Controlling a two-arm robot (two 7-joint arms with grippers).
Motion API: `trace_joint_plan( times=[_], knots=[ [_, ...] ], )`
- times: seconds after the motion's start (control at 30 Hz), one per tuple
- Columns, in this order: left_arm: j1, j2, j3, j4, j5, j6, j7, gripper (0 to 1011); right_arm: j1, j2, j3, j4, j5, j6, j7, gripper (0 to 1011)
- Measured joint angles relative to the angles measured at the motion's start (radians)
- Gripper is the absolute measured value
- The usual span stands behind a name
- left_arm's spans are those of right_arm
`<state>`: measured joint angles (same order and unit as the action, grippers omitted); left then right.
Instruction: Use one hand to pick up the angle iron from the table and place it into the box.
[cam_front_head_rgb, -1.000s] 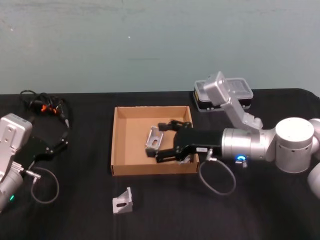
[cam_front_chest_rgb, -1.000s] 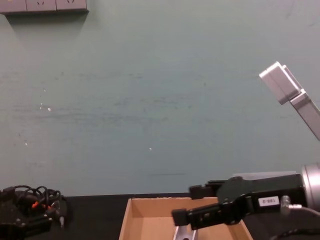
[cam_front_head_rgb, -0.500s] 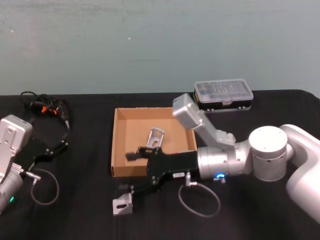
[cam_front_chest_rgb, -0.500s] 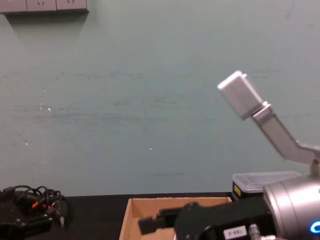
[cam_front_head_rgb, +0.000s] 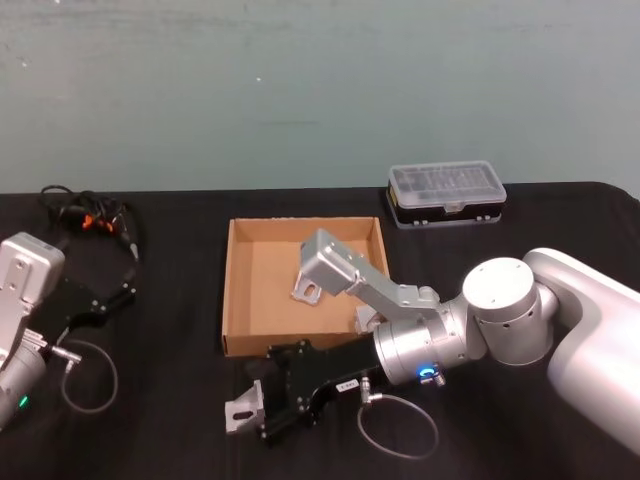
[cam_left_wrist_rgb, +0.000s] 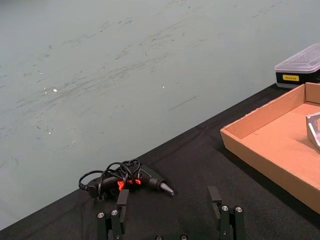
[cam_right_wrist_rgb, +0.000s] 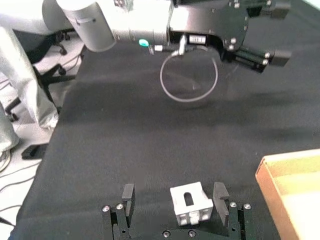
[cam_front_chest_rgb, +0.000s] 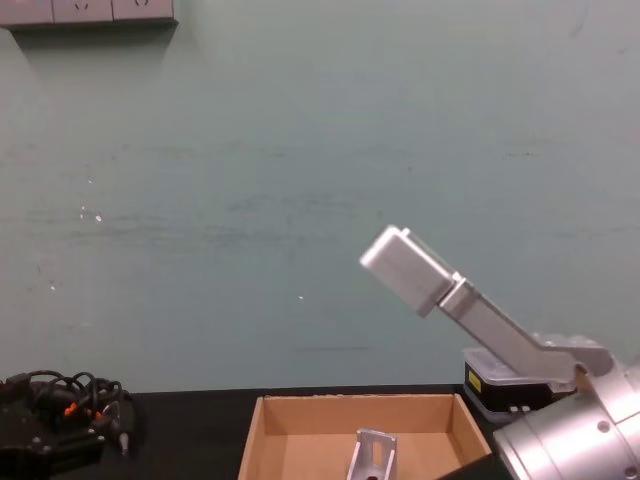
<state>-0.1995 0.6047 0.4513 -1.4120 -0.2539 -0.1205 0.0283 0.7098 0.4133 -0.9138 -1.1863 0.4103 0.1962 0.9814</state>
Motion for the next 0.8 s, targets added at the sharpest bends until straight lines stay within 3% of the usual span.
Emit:
trace_joint_plan(
  times=[0.4, 0.8],
  knots=[
    [0.0, 0.0, 0.0, 0.0, 0.0, 0.0, 0.0, 1000, 0.032, -0.026, -0.041, 0.06, -0.023, 0.019, 0.008, 1002],
    [0.0, 0.0, 0.0, 0.0, 0.0, 0.0, 0.0, 1000, 0.041, -0.045, -0.048, 0.099, -0.032, 0.016, 0.008, 1003]
  ],
)
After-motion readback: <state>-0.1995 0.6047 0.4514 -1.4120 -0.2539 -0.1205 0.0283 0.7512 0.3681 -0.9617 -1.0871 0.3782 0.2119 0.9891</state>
